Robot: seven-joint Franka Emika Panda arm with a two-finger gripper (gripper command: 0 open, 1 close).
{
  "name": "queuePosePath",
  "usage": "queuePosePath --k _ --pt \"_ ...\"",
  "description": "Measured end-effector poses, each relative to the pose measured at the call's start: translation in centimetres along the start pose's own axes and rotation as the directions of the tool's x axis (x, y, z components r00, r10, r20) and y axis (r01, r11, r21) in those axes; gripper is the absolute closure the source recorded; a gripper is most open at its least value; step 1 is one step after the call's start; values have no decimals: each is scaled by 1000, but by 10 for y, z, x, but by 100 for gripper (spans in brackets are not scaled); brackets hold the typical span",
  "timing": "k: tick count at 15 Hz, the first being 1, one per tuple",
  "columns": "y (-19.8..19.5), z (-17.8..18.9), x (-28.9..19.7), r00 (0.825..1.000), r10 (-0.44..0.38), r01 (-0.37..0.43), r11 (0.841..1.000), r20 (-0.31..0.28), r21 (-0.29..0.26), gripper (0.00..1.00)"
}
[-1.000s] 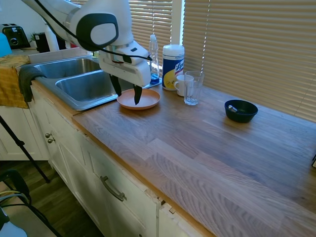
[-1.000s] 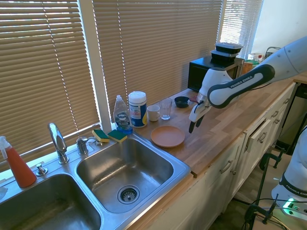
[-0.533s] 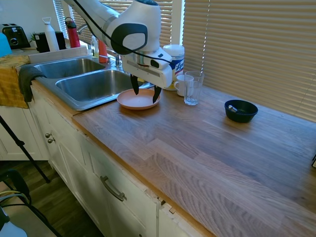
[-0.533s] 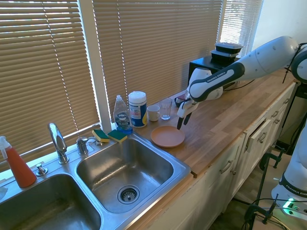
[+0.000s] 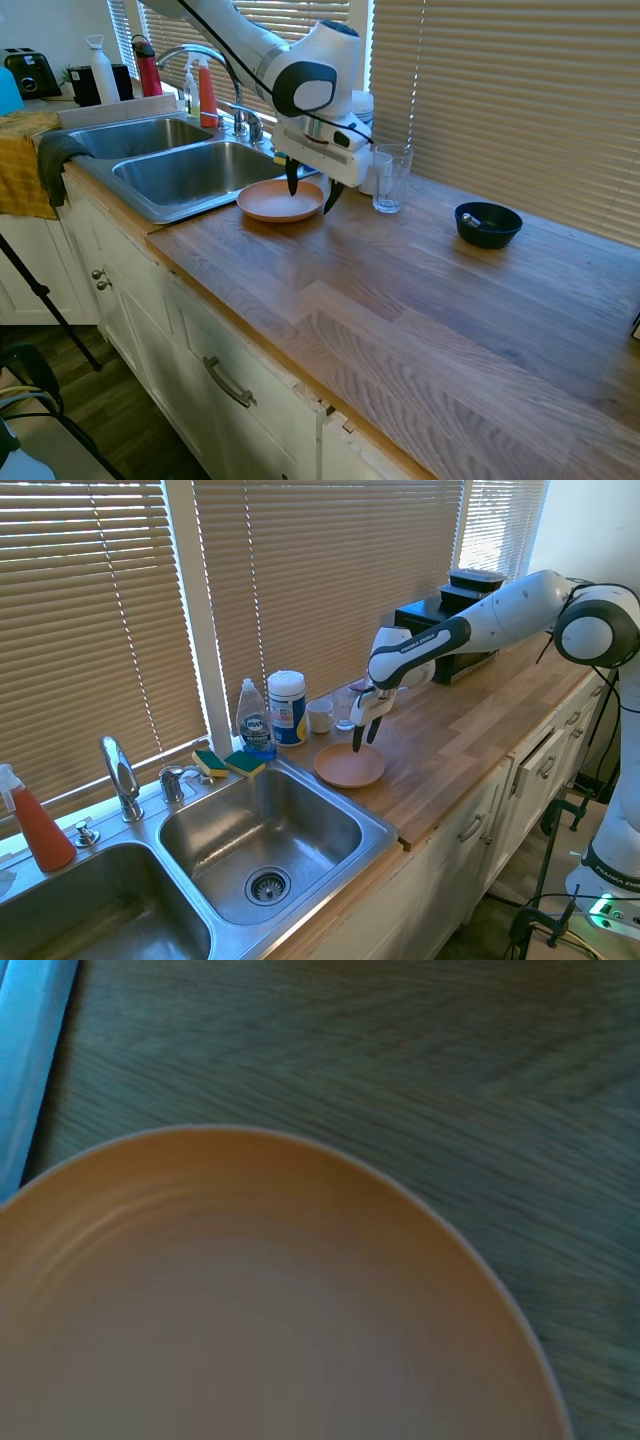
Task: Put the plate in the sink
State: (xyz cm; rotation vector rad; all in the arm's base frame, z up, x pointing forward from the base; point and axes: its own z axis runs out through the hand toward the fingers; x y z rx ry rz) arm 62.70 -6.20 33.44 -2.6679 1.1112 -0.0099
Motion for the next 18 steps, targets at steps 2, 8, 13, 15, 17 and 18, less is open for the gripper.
queuePosePath --k 2,8,13,15,17,18 --pt "-3 7 1 999 -11 11 1000 34 -6 0" --pt "-5 16 2 995 -43 44 999 89 -2 100" --pt "0 17 6 994 -42 41 999 105 12 100" --pt "2 18 8 993 -39 37 999 108 19 100" --pt "4 19 9 993 -40 37 999 114 25 100" --pt "4 20 10 992 -39 36 999 117 27 100"
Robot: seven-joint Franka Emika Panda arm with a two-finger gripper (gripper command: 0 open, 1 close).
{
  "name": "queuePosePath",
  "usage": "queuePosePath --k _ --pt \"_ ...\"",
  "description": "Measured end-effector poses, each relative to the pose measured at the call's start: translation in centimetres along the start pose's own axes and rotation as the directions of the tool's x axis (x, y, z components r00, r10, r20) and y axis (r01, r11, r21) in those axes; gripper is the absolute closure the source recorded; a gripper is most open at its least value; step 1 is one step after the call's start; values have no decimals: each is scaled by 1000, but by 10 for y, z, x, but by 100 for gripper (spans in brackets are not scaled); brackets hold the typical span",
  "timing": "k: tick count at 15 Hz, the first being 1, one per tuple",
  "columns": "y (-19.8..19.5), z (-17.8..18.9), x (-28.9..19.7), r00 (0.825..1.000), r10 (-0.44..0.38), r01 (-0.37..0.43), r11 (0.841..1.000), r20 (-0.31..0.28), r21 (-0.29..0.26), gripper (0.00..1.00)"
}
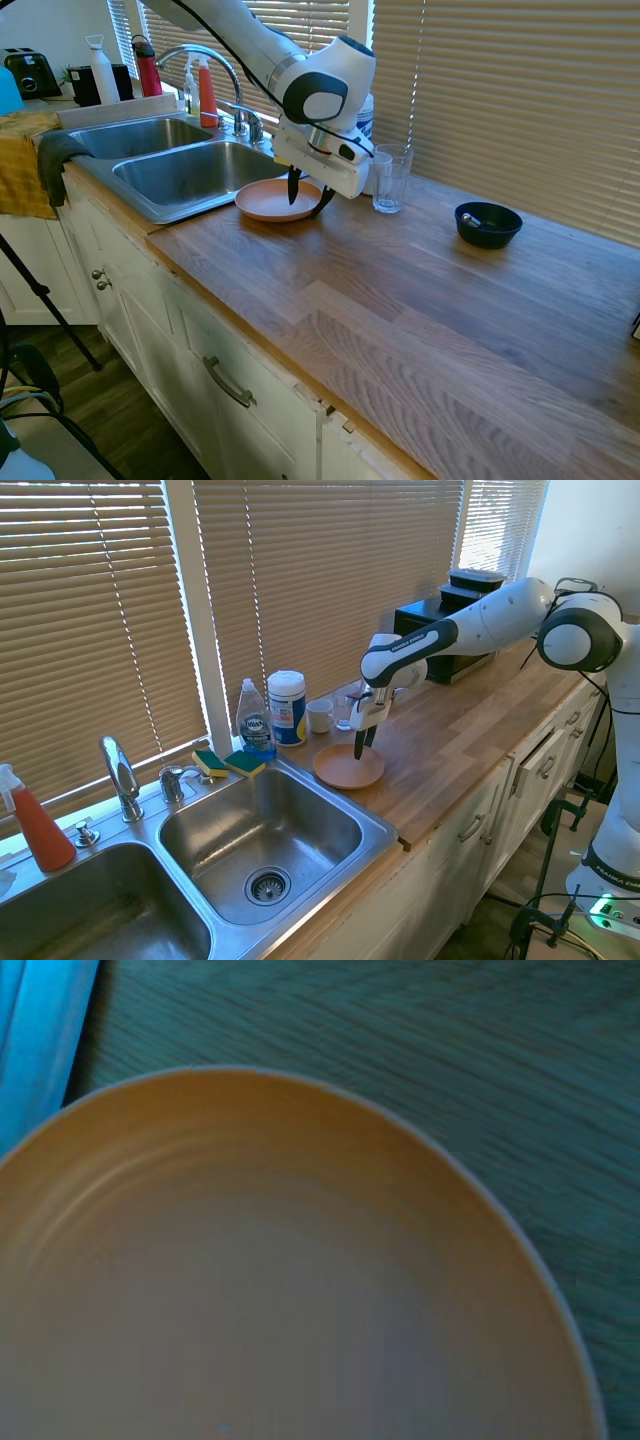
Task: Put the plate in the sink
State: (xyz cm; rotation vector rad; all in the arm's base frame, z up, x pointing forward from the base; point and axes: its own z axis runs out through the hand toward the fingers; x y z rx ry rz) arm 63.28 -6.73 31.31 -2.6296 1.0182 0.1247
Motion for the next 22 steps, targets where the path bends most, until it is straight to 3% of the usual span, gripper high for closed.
queuePosePath --k 7,17,22 --pt "4 7 3 999 0 -1 999 35 36 100" --pt "10 14 10 987 -59 33 986 150 165 100" --pt "-6 -4 0 984 -81 47 977 157 208 100"
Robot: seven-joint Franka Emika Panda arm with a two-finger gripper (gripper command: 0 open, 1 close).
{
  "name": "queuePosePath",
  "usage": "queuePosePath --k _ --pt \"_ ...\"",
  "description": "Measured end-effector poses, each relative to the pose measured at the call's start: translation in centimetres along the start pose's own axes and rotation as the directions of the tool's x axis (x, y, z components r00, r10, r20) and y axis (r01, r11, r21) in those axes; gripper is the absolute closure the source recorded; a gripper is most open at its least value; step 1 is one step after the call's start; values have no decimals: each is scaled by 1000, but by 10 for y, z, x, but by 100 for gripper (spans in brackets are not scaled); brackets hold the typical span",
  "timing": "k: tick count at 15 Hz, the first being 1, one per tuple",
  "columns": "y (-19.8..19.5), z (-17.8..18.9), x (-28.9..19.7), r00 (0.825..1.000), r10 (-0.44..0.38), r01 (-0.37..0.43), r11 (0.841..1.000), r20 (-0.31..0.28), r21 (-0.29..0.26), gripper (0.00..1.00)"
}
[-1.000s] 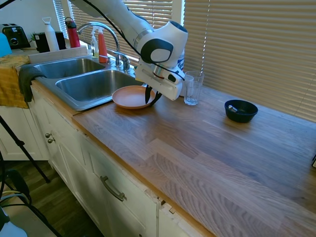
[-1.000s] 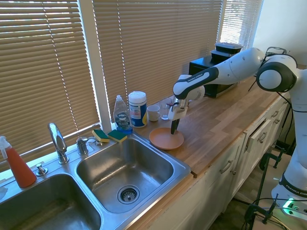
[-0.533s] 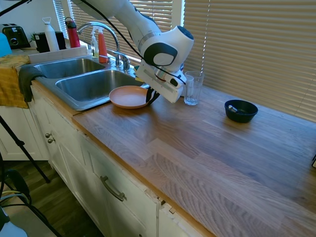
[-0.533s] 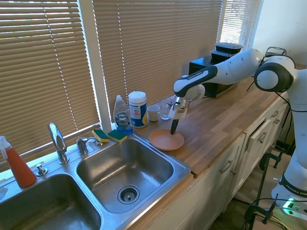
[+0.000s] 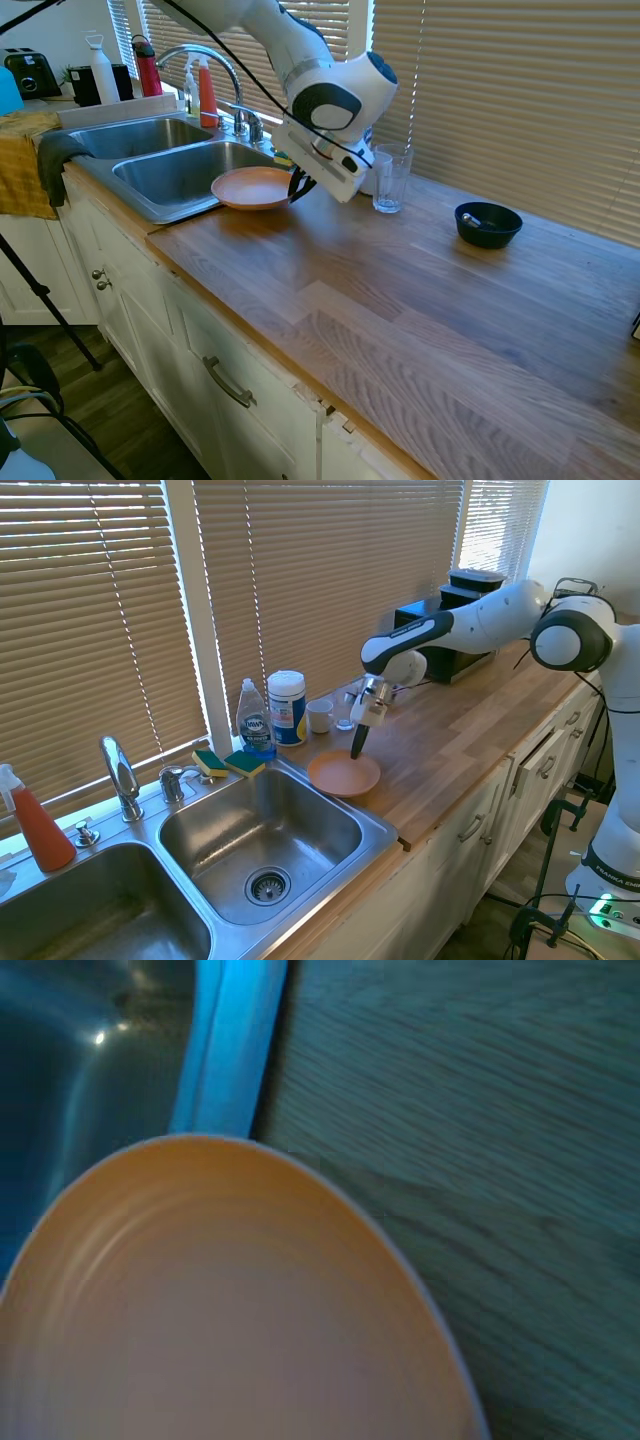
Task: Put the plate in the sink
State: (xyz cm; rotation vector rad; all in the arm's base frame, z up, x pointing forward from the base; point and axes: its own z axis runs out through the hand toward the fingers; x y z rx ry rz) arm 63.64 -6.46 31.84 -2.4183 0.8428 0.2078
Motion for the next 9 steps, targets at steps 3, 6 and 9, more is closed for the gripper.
queuePosePath --k 3,6,9 --pt "-38 -14 -28 1000 -22 22 1000 -3 14 100" --pt "-84 -10 -66 1000 -13 13 1000 0 16 100" --pt "-129 9 -102 1000 -2 3 1000 -16 15 100"
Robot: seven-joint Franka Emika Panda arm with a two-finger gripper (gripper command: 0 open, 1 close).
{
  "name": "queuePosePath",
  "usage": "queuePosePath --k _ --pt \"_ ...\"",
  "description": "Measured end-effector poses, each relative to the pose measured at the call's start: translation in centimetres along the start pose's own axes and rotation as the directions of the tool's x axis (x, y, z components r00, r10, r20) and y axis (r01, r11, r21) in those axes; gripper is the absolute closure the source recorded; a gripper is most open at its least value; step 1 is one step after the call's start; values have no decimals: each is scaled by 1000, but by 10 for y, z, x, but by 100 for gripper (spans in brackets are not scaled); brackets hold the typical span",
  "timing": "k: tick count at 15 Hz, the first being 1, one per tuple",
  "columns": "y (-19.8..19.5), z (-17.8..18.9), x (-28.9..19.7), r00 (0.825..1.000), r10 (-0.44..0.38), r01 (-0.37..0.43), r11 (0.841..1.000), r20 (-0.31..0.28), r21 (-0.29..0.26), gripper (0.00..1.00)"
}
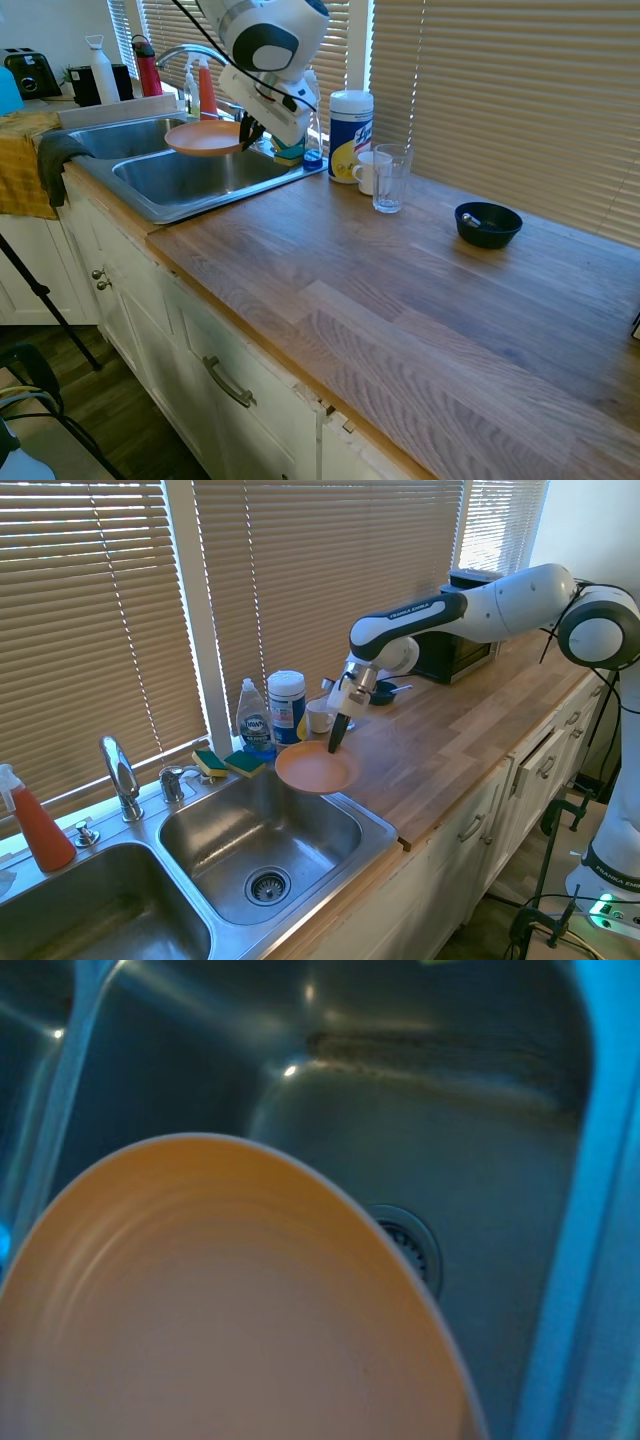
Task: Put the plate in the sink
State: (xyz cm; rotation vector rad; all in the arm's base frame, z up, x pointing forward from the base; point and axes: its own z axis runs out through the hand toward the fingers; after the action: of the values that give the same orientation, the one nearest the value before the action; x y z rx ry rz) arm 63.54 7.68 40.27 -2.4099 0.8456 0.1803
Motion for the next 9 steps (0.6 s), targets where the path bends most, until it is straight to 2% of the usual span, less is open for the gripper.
queuePosePath --k 3,5,9 --pt "-30 23 -28 1000 4 -5 1000 -28 -26 100" --pt "-36 27 -34 999 14 -15 999 -42 -38 100" --pt "-65 42 -56 997 10 -17 995 -72 -98 100"
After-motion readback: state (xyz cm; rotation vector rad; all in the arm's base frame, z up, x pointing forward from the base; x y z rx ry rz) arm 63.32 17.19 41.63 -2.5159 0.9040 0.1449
